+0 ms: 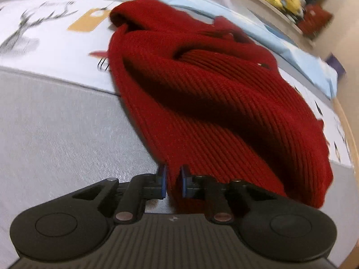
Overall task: Fold small clothes
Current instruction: 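Grasp the red sweater body with the left gripper while the right gripper grasps it too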
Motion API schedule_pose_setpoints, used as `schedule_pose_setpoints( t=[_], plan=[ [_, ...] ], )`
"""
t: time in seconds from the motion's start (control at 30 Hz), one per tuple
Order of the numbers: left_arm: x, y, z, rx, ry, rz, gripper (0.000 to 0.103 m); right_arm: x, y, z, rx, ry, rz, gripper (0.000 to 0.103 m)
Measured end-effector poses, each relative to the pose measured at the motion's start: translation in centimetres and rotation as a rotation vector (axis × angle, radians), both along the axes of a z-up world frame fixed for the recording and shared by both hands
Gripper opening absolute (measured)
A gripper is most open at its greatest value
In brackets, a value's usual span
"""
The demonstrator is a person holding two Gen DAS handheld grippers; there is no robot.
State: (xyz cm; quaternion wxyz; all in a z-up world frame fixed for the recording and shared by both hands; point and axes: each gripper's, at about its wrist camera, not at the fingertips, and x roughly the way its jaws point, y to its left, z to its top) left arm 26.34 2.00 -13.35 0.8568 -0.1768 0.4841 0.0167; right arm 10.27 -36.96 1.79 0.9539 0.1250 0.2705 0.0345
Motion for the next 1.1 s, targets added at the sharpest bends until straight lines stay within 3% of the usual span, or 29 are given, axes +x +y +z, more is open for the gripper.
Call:
schedule_pose_setpoints(
  t=[0.17, 0.27, 0.33, 0.4, 0.5, 0.6, 0.7, 0.83, 1.07, 1.1],
  plan=[
    [-2.1, 4.9, 5.5, 0.029, -0.086, -0.154, 0.006, 0.3, -0.2, -0.3, 0.007, 0.016, -0.039, 0.035],
    [-4.7, 10.1, 7.4, 0.127, -0.068, -0.197, 0.005, 0.3, 0.0, -0.8, 0.007, 0.024, -0.062, 0.035],
    [-6.8, 13.7, 7.5, 0.224, -0.042, -0.211, 0.003, 0.4, 0.1, -1.1, 0.022, 0.042, -0.077, 0.035],
    [-8.4, 17.4, 6.3, 0.272, 0.013, -0.18, 0.003, 0.4, 0.3, -1.3, 0.026, 0.052, -0.089, 0.035],
    [-9.9, 20.6, 4.2, 0.241, 0.119, -0.14, 0.003, 0.8, 0.8, -1.8, 0.016, 0.078, -0.092, 0.035],
    [-10.2, 21.4, 4.8, 0.184, 0.107, -0.179, 0.006, 1.8, 1.6, -3.0, 0.019, 0.151, -0.07, 0.036],
    [-10.0, 21.4, 4.7, 0.181, 0.137, -0.198, 0.009, 3.6, 3.4, -5.2, 0.047, 0.286, 0.002, 0.038],
    [-8.8, 21.2, 4.6, 0.178, 0.148, -0.197, 0.023, 6.1, 7.2, -8.8, 0.029, 0.465, 0.115, 0.041],
    [-8.7, 20.7, 3.0, 0.208, 0.172, -0.164, 0.024, 8.7, 12.9, -13.6, -0.03, 0.628, 0.198, 0.045],
    [-8.5, 20.7, 2.9, 0.21, 0.176, -0.16, 0.024, 8.8, 13.6, -14.0, -0.049, 0.637, 0.22, 0.037]
  ],
)
